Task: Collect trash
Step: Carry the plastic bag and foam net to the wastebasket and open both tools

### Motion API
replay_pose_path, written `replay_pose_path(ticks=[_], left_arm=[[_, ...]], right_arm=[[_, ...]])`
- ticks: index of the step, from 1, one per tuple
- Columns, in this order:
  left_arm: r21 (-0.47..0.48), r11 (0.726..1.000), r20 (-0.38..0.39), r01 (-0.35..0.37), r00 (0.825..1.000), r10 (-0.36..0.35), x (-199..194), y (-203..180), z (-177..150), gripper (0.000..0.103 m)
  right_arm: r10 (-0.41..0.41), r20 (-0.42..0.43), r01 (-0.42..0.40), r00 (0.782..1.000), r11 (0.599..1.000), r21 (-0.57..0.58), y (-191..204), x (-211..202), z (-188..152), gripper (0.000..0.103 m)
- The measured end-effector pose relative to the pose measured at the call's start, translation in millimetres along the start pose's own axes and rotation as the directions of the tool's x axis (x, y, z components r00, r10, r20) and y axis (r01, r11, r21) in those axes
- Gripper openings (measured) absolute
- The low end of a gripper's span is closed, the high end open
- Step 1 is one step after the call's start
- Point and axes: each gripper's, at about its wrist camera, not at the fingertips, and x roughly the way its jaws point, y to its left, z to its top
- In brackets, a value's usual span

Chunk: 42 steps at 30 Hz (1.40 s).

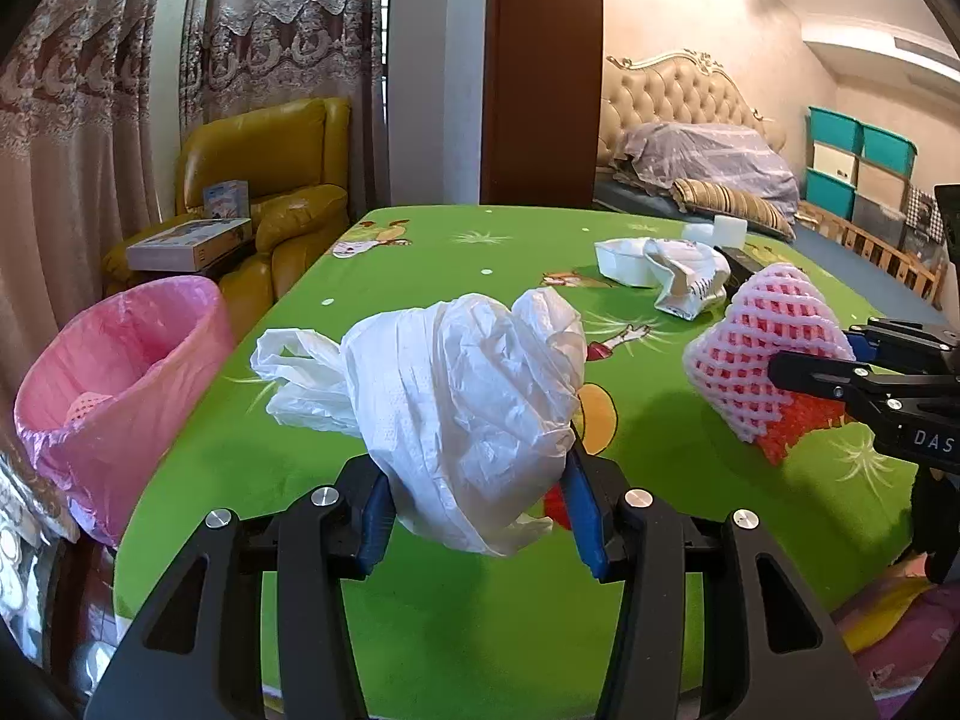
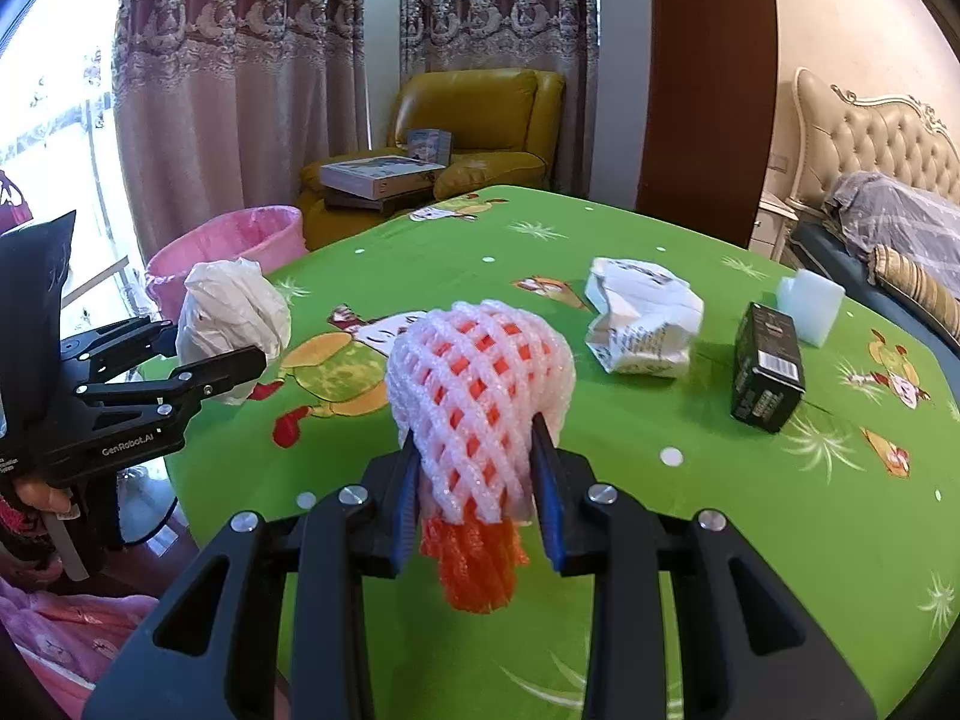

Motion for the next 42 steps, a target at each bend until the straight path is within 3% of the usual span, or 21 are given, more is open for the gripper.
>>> replay_pose_path(ticks=[9, 15, 21, 30, 37, 42], left_arm=[[0.003, 0.997, 0.096, -0.076, 0.993, 0.075, -27.9, 18.8, 1.9, 0.046], [-0.044, 0.988, 0.122, -0.146, 0.981, 0.151, -40.1, 52.6, 3.9, 0.046], [-0.078, 0.976, 0.129, -0.202, 0.969, 0.211, -49.0, 93.0, 9.2, 0.046], [-0.124, 0.973, 0.135, -0.193, 0.969, 0.209, -51.9, 173.5, 33.6, 0.046], [-0.161, 0.962, 0.079, -0.221, 0.969, 0.236, -30.8, 225.1, 36.9, 0.046], [-0.175, 0.957, 0.059, -0.233, 0.967, 0.246, -19.8, 241.5, 35.2, 0.046]], right_arm=[[0.060, -0.015, -0.061, 0.998, 0.995, -0.076, 30.1, 12.8, 16.0, 0.032], [0.120, -0.020, -0.121, 0.993, 0.986, -0.117, 54.7, 30.0, 39.1, 0.032], [0.168, -0.038, -0.172, 0.985, 0.973, -0.151, 81.1, 57.1, 68.1, 0.032], [0.249, -0.031, -0.249, 0.968, 0.941, -0.227, 145.2, 104.8, 140.1, 0.033], [0.284, -0.037, -0.284, 0.958, 0.924, -0.258, 184.3, 142.5, 179.8, 0.035], [0.275, -0.044, -0.275, 0.961, 0.917, -0.289, 209.8, 173.1, 200.8, 0.036]])
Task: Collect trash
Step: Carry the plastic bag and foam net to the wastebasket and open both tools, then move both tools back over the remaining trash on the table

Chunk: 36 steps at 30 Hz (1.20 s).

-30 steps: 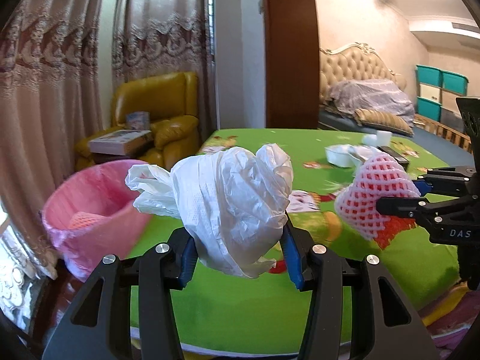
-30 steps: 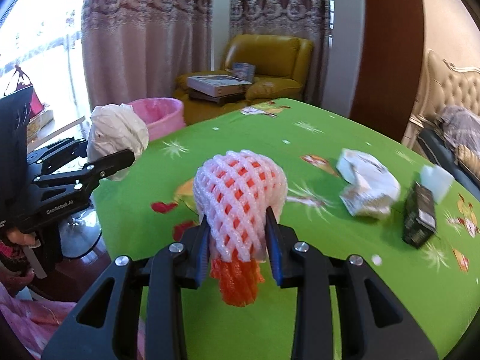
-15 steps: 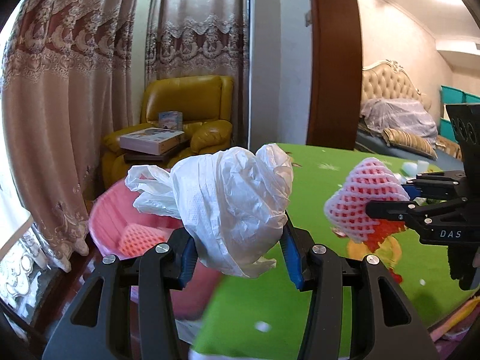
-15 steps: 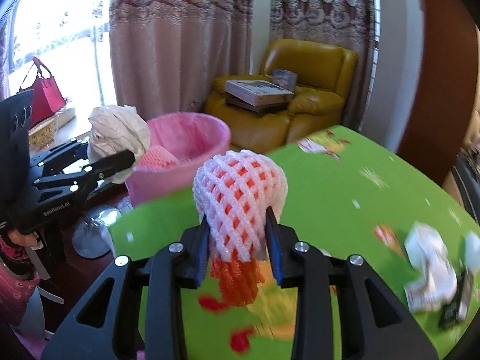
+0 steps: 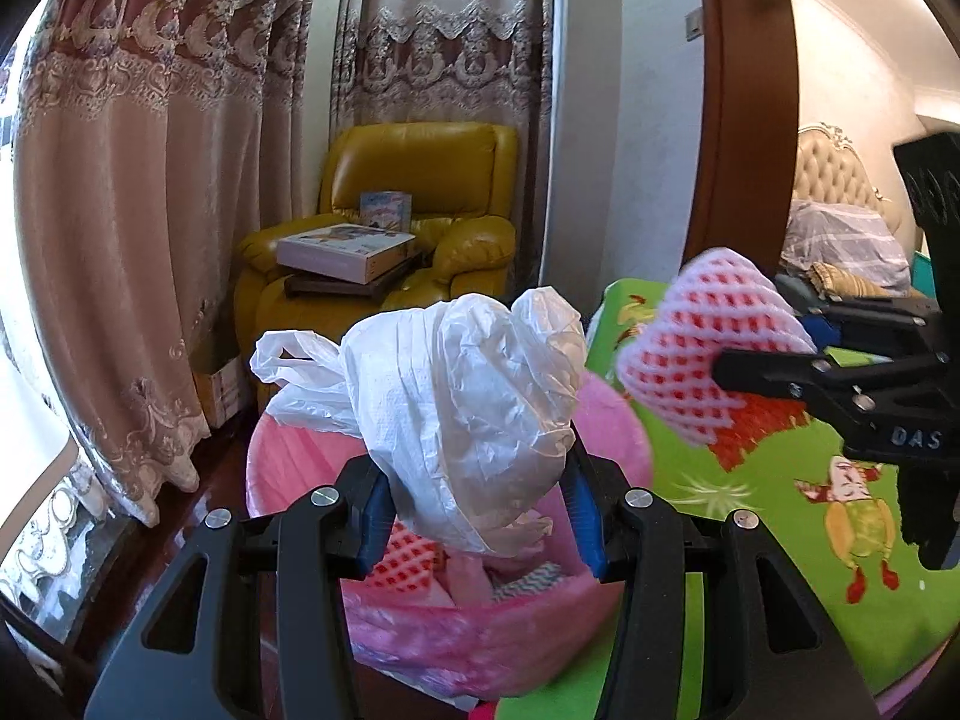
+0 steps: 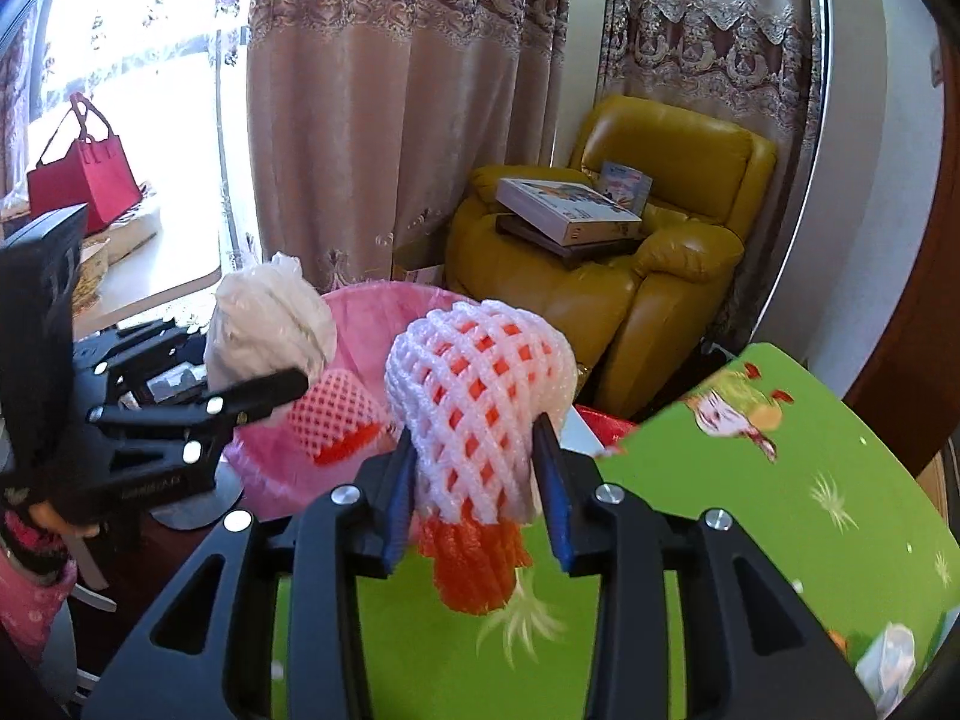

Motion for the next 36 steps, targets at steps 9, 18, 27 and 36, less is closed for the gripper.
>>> replay_pose_path(ticks=[9, 18, 27, 36], left_arm=[[-0.034, 0.999, -0.005, -0.033, 0.999, 0.033, 18.8, 11.7, -0.4, 0.081], [-0.064, 0.997, 0.045, -0.043, 0.998, 0.045, -11.4, 3.8, -4.0, 0.093], [-0.020, 0.988, -0.024, 0.154, 0.988, -0.155, -8.1, -89.7, -5.8, 0.093], [0.009, 0.948, -0.118, 0.318, 0.942, -0.315, 19.4, -219.0, -18.6, 0.093]], right_arm=[[0.051, 0.052, -0.053, 0.997, 0.997, 0.051, -4.6, 28.9, 27.7, 0.072], [0.015, 0.123, -0.035, 0.992, 0.986, 0.163, -52.5, -33.8, -11.9, 0.073], [-0.156, 0.091, 0.132, 0.984, 0.963, 0.234, -108.3, -119.1, -105.8, 0.077], [-0.387, -0.001, 0.351, 0.922, 0.837, 0.419, -197.2, -206.7, -213.8, 0.078]])
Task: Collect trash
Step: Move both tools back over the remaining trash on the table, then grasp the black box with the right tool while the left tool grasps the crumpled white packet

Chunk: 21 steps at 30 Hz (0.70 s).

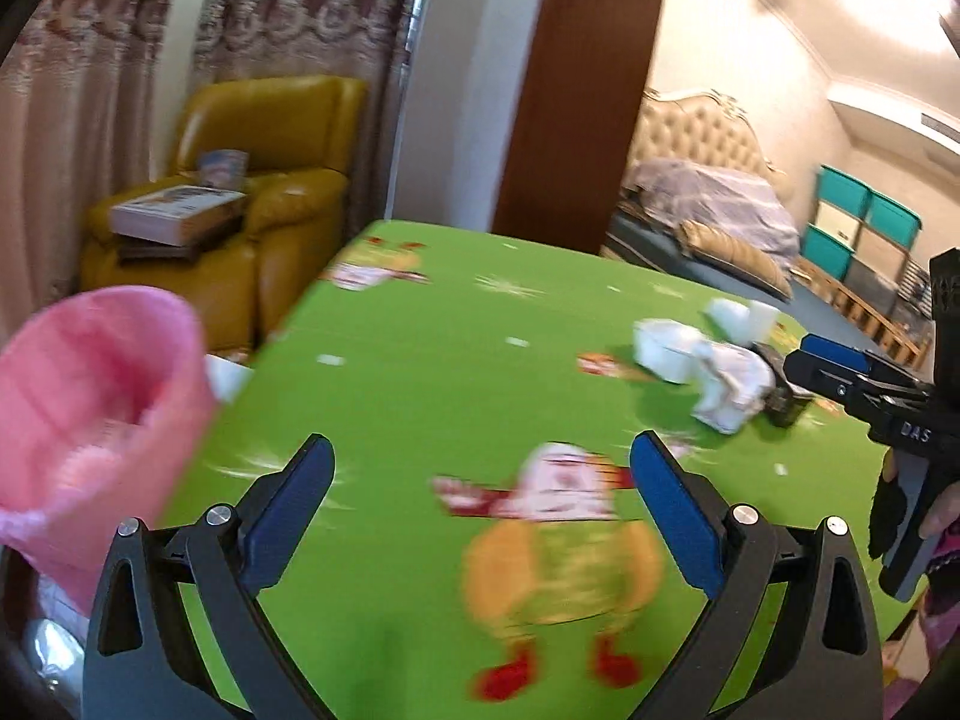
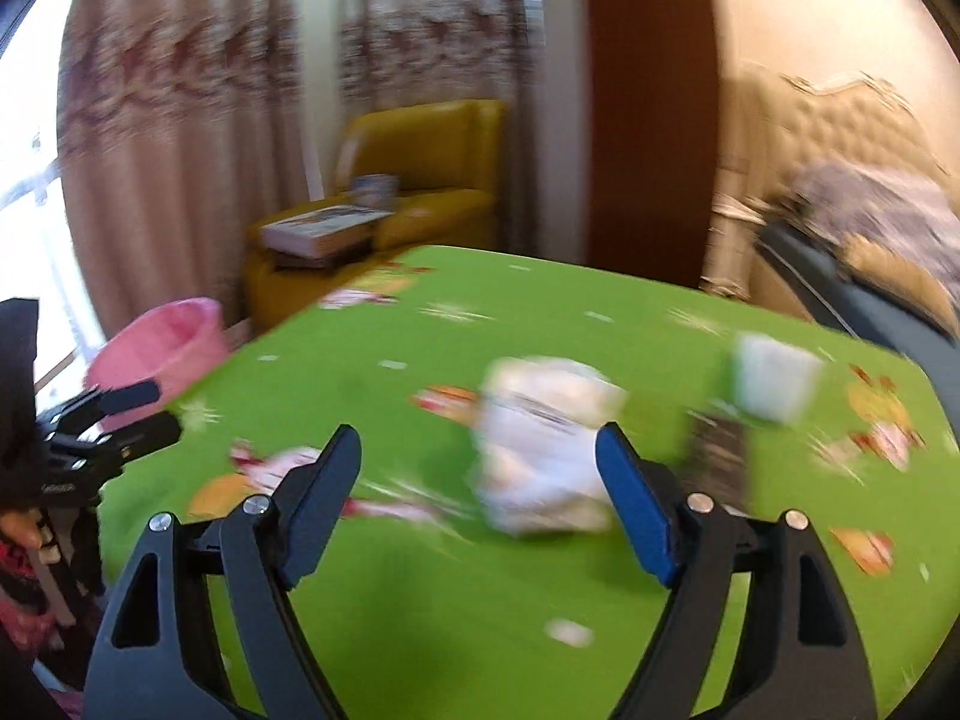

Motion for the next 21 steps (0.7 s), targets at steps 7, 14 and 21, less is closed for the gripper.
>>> replay_pose_path(ticks=[7, 14, 21], left_arm=[[0.056, 0.996, -0.023, -0.073, 0.997, 0.075, 24.5, -38.3, -9.5, 0.094], [0.036, 0.997, -0.030, -0.074, 0.997, 0.075, 25.4, -30.9, -14.1, 0.094], [0.048, 0.996, -0.047, -0.073, 0.996, 0.075, 28.7, -31.9, -14.5, 0.094]], right_arm=[[-0.153, -0.057, 0.157, 0.987, 0.984, 0.079, -78.2, -8.7, -29.8, 0.078], [-0.219, -0.146, 0.237, 0.965, 0.964, 0.122, -90.4, 21.5, -29.8, 0.078], [-0.266, -0.244, 0.298, 0.933, 0.949, 0.102, -94.3, 65.4, -15.6, 0.078]])
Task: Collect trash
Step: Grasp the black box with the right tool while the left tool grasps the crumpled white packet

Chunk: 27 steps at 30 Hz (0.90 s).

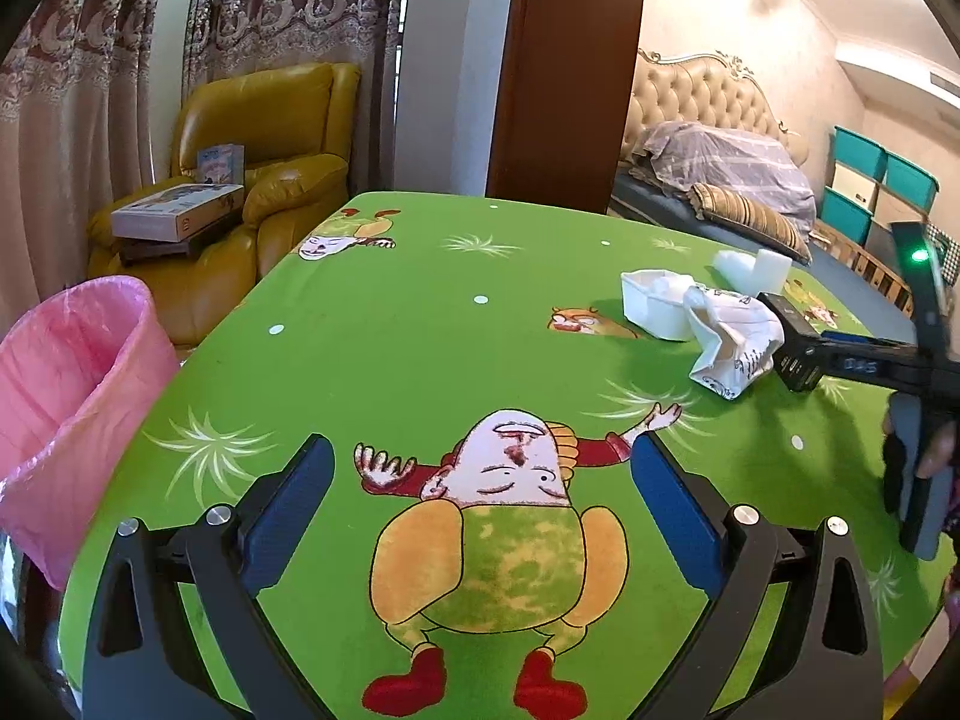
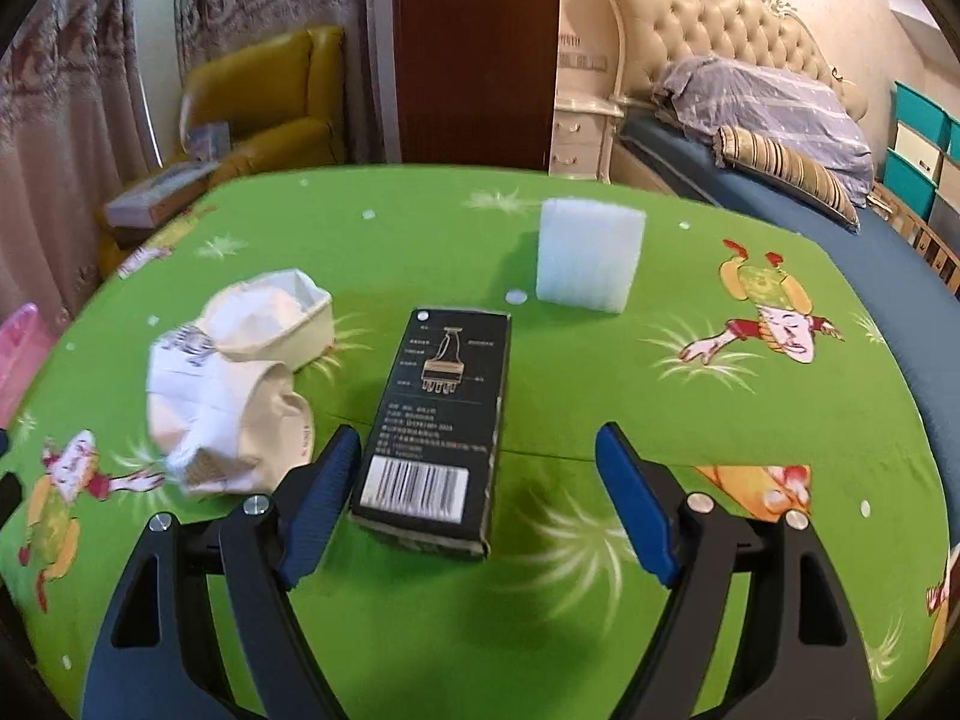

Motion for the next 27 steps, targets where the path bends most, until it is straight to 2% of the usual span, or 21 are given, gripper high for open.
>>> replay_pose_path(ticks=[2, 3, 4, 5, 9, 13, 16, 18, 22, 27], left_arm=[[-0.007, 1.000, 0.003, 0.005, 1.000, -0.005, -0.9, 1.9, -0.3, 0.094], [-0.009, 1.000, 0.004, 0.006, 1.000, -0.006, -1.1, 2.5, -0.2, 0.094], [-0.009, 1.000, 0.001, 0.006, 1.000, -0.006, -0.6, 2.4, -0.1, 0.094], [-0.007, 1.000, -0.004, 0.005, 1.000, -0.005, 0.4, 2.2, -0.3, 0.094], [0.010, 1.000, -0.034, 0.002, 0.999, -0.002, 4.9, -1.9, 1.3, 0.094], [0.036, 0.999, -0.089, 0.007, 0.996, -0.004, 11.9, -12.4, 5.9, 0.094], [0.023, 0.996, -0.117, 0.085, 0.990, -0.082, 15.0, -29.3, 11.5, 0.094], [0.020, 0.993, -0.138, 0.119, 0.984, -0.115, 21.5, -50.5, 15.8, 0.094], [0.067, 0.988, -0.147, 0.139, 0.981, -0.128, 37.6, -94.7, 22.5, 0.094], [0.047, 0.988, -0.171, 0.147, 0.976, -0.137, 64.1, -132.6, 37.5, 0.094]], right_arm=[[-0.010, -0.021, 0.010, 1.000, 1.000, -0.006, 2.3, 7.0, 2.8, 0.076], [-0.012, -0.022, 0.012, 1.000, 1.000, -0.013, 3.6, 8.4, 3.4, 0.066], [-0.010, -0.023, 0.010, 1.000, 1.000, -0.018, 4.3, 8.9, 3.2, 0.048], [-0.005, -0.025, 0.005, 1.000, 1.000, -0.020, 4.4, 8.8, 2.2, 0.038], [0.031, -0.002, -0.032, 1.000, 0.999, -0.042, 7.5, -7.2, -8.2, 0.037], [0.020, 0.027, -0.017, 0.999, 0.994, -0.110, 9.6, -31.2, -25.7, 0.037], [0.022, 0.038, -0.018, 0.999, 0.994, -0.106, 1.1, -45.3, -40.6, 0.037], [0.016, 0.057, -0.012, 0.998, 0.996, -0.083, -7.4, -54.8, -47.0, 0.037], [0.007, 0.071, -0.004, 0.997, 0.999, -0.044, -25.0, -66.0, -57.1, 0.037], [0.024, 0.093, -0.025, 0.995, 1.000, 0.005, -37.5, -75.3, -64.5, 0.037]])
